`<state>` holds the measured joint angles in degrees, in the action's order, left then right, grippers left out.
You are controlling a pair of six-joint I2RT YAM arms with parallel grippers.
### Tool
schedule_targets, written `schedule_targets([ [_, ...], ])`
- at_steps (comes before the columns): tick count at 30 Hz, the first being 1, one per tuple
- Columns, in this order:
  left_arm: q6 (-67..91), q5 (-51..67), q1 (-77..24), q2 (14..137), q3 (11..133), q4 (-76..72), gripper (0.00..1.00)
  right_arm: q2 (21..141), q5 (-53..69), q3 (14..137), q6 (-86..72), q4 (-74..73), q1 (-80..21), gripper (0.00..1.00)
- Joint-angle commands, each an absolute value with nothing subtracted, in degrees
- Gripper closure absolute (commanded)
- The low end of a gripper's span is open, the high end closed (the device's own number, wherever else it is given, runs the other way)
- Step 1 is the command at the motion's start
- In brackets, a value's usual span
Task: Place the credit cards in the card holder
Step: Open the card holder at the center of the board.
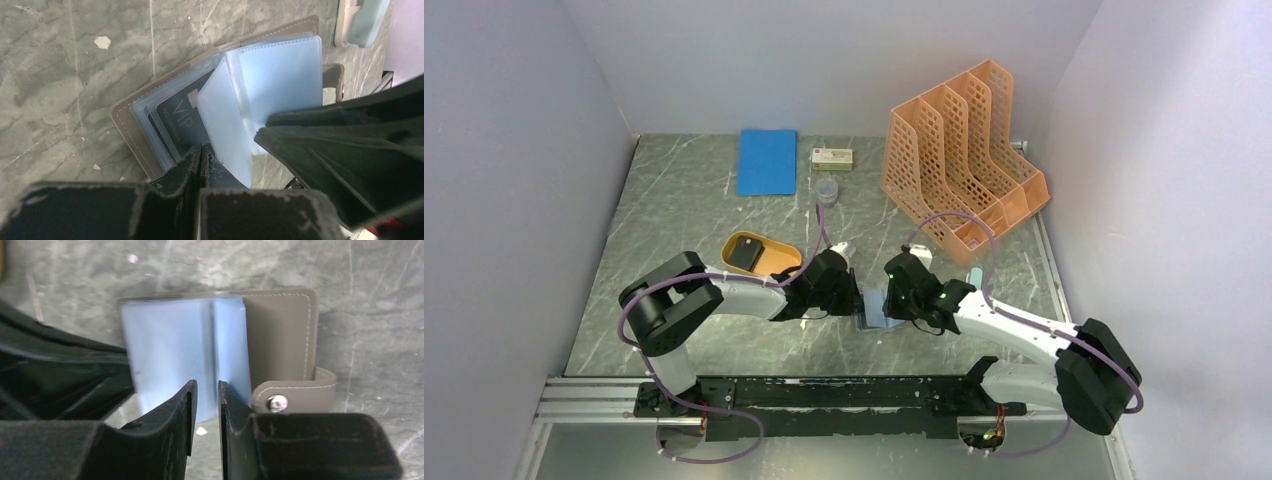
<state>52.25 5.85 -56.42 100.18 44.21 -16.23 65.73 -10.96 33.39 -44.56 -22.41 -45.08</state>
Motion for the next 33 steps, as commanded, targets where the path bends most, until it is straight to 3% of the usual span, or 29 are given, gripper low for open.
schedule_targets([
  [1, 50.5, 7.6, -56.4, 99.4, 44.2, -15.2, 0.95, 67.4, -12.2, 30.0, -45.2, -19.0, -44.1, 0.75],
  [9, 49.9, 11.0, -56.4, 98.8, 45.5, -18.3, 0.94, 67.5, -12.8, 27.0, -46.5, -18.1, -43.2, 0.75],
  [22, 52.1, 16.7, -56.5, 96.4, 44.7, -25.9, 0.72, 66.6, -11.9, 26.5, -46.2, -17.4, -42.7, 0.76],
  [33, 52.1, 16.1, -56.6, 96.7, 46.0, -24.9, 0.67, 64.7, -11.7, 26.4, -46.1, -17.9, -42.2, 0.76],
])
